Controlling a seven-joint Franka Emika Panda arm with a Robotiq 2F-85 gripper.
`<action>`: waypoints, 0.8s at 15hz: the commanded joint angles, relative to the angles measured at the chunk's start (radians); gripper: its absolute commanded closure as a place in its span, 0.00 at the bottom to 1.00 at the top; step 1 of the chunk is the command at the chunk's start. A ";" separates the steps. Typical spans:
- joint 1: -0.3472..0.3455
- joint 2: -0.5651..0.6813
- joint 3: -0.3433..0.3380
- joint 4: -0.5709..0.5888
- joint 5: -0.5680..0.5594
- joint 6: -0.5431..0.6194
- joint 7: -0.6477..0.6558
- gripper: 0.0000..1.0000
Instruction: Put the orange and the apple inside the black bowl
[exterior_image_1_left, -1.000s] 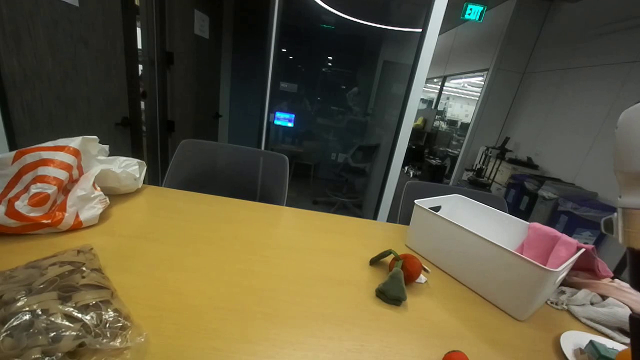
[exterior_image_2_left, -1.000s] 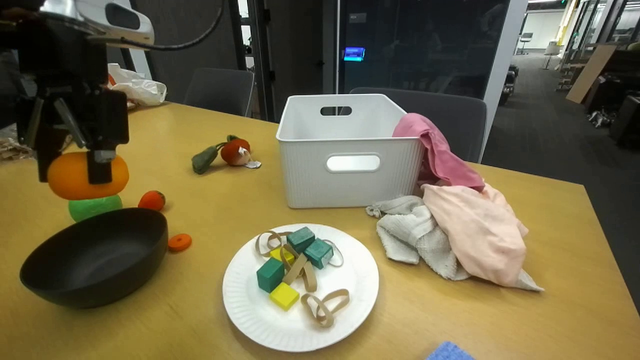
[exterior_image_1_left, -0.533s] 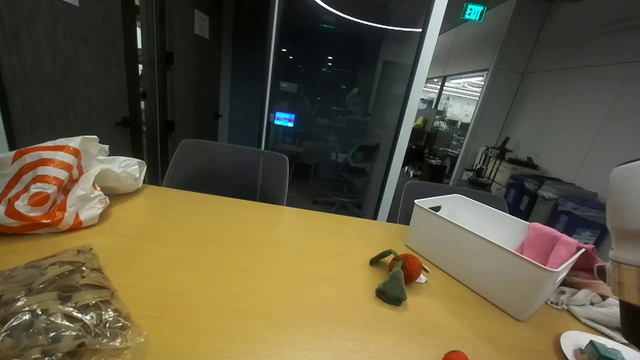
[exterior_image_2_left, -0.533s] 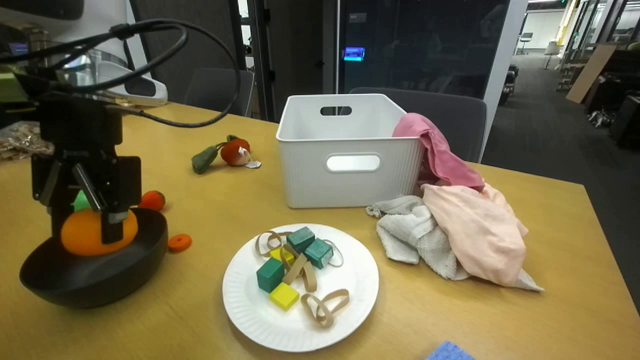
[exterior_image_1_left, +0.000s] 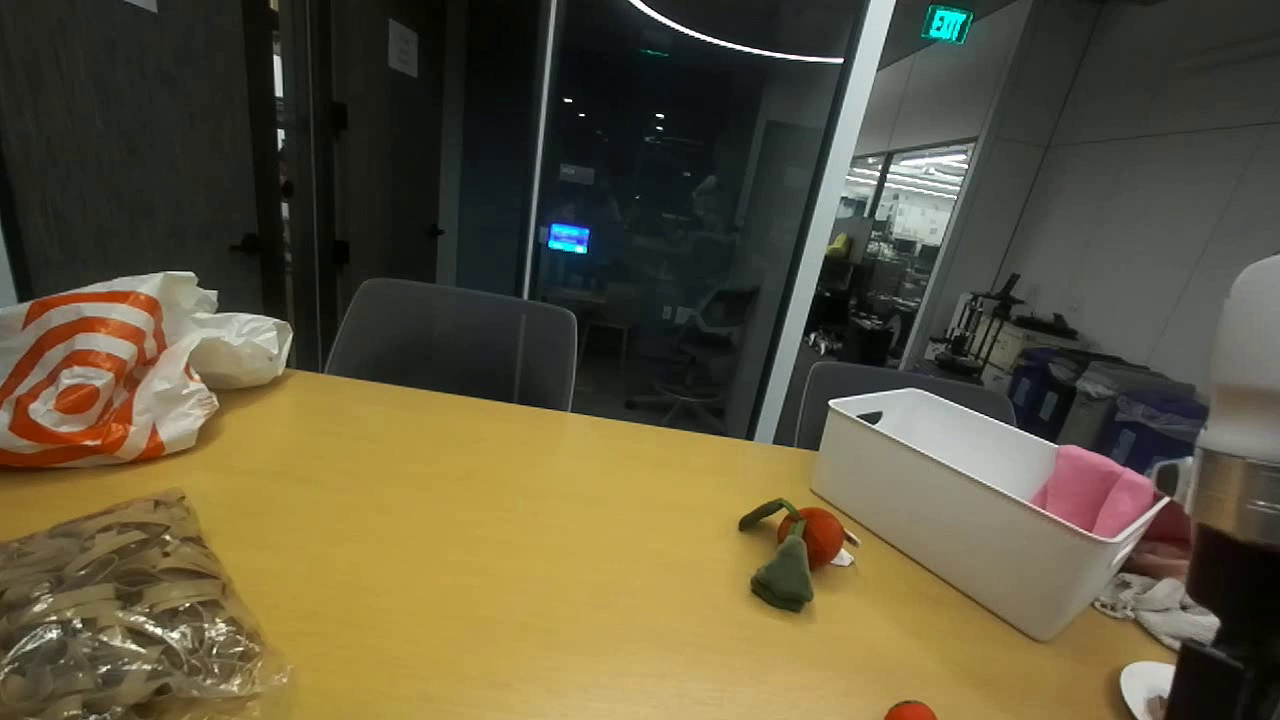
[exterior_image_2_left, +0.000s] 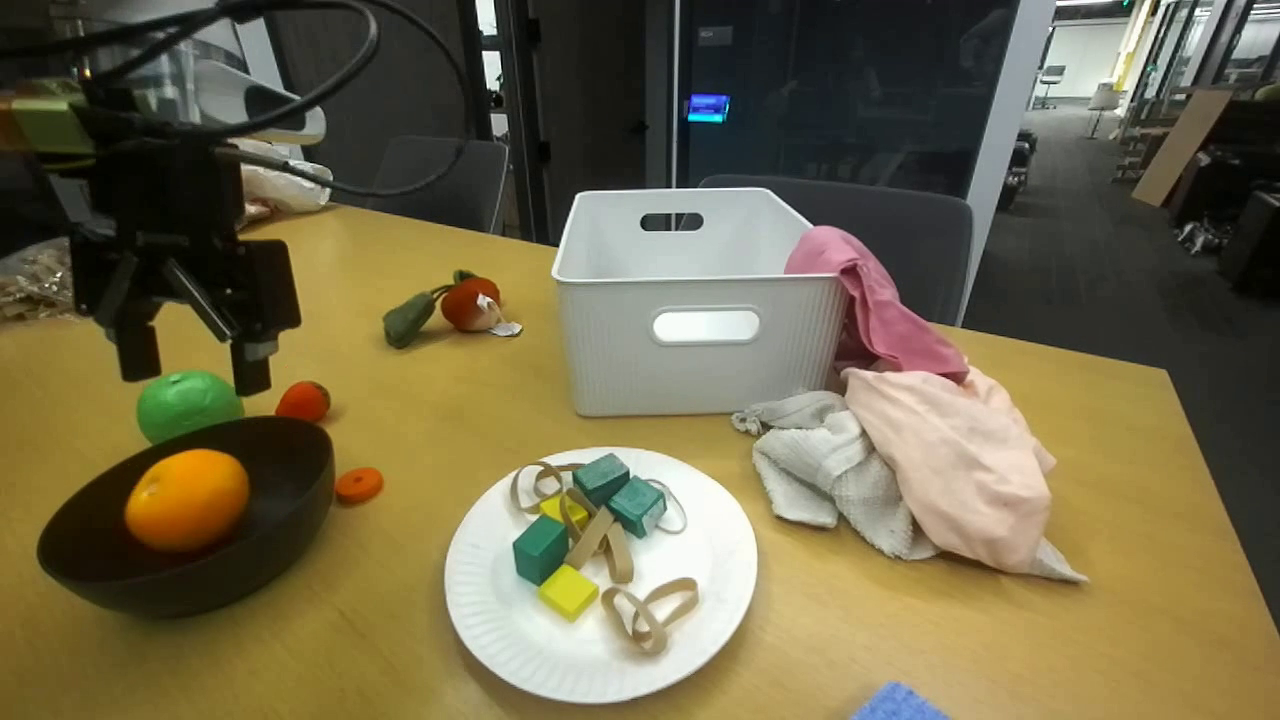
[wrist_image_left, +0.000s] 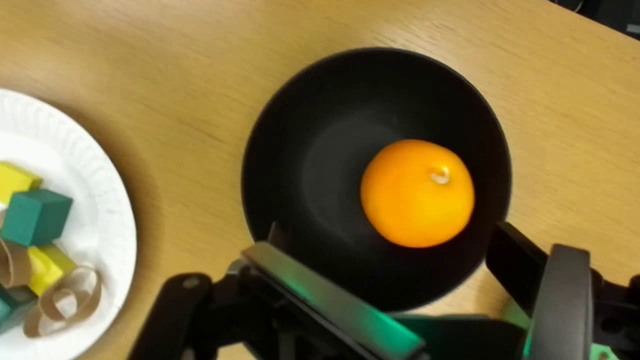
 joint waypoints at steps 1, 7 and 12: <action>0.071 0.032 0.039 0.046 0.092 0.063 -0.018 0.00; 0.209 0.082 0.156 -0.061 0.187 0.391 -0.064 0.00; 0.242 0.189 0.266 -0.083 0.039 0.656 -0.033 0.00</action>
